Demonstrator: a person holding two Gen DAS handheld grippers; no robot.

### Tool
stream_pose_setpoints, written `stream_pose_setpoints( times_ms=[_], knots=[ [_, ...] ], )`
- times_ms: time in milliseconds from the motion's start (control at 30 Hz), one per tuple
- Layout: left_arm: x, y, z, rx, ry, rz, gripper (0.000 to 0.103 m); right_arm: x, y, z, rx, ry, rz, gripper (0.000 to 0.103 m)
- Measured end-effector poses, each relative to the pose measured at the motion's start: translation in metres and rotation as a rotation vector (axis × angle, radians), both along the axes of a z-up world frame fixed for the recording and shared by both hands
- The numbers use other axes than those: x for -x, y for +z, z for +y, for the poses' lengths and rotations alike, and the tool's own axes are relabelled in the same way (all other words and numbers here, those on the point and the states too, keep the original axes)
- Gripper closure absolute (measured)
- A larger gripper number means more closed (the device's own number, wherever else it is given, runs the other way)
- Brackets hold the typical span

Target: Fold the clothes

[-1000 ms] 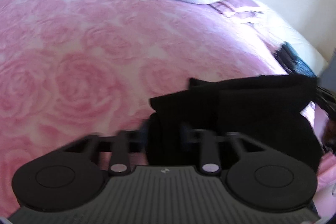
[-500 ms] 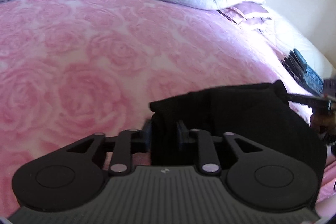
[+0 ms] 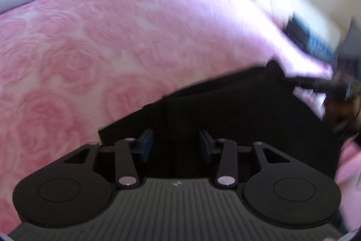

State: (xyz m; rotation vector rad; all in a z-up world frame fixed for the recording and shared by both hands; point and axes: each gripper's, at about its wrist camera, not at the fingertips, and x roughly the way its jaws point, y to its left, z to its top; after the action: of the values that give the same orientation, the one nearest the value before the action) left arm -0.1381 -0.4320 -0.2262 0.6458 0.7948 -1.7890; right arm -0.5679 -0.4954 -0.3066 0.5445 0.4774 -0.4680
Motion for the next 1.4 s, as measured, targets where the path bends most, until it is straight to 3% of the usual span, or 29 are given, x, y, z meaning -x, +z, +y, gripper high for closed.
stream_pose_setpoints(
  times_ms=[33, 67, 167, 300, 400, 533, 567, 700, 800, 900, 1000, 1133, 1267, 1400],
  knots=[
    [0.000, 0.007, 0.003, 0.034, -0.007, -0.004, 0.099, 0.000, 0.000, -0.001, -0.001, -0.003, 0.011, 0.084],
    [-0.002, 0.014, 0.006, 0.069, -0.003, 0.003, 0.099, 0.002, 0.006, -0.001, 0.012, -0.003, 0.000, 0.091],
    [-0.010, 0.028, 0.011, 0.169, 0.023, 0.012, 0.099, 0.008, 0.024, -0.003, 0.065, -0.001, -0.051, 0.093],
    [-0.011, -0.010, -0.012, 0.083, 0.036, -0.008, 0.098, -0.008, 0.003, -0.018, 0.043, -0.008, 0.013, 0.093],
    [-0.013, -0.022, -0.013, 0.067, 0.048, 0.010, 0.096, -0.006, -0.015, -0.030, -0.043, -0.032, 0.004, 0.091],
    [-0.011, -0.012, -0.015, 0.042, 0.047, -0.020, 0.093, 0.006, 0.005, -0.019, 0.003, -0.045, 0.069, 0.062],
    [-0.010, -0.007, -0.015, 0.041, 0.055, -0.027, 0.092, 0.011, 0.013, -0.013, 0.025, -0.050, 0.088, 0.061],
    [-0.007, 0.026, 0.012, 0.111, 0.105, -0.078, 0.089, 0.041, 0.048, 0.035, 0.095, -0.039, 0.076, 0.060],
    [0.001, 0.047, 0.048, 0.160, 0.103, -0.120, 0.085, 0.062, 0.064, 0.092, 0.155, 0.026, 0.018, 0.059],
    [0.017, 0.044, 0.089, 0.168, 0.063, -0.176, 0.085, 0.071, 0.061, 0.149, 0.211, 0.110, -0.026, 0.059],
    [0.033, 0.040, 0.130, 0.176, 0.023, -0.232, 0.084, 0.065, 0.034, 0.181, 0.214, 0.154, 0.020, 0.059],
    [0.053, 0.031, 0.178, 0.190, -0.025, -0.316, 0.083, 0.064, 0.005, 0.177, 0.129, 0.085, -0.012, 0.060],
    [0.054, 0.004, 0.175, 0.240, 0.015, -0.324, 0.082, 0.054, 0.009, 0.169, 0.116, 0.078, 0.021, 0.060],
    [0.053, -0.001, 0.173, 0.252, 0.030, -0.329, 0.082, 0.048, 0.015, 0.168, 0.131, 0.084, 0.063, 0.060]
  ],
)
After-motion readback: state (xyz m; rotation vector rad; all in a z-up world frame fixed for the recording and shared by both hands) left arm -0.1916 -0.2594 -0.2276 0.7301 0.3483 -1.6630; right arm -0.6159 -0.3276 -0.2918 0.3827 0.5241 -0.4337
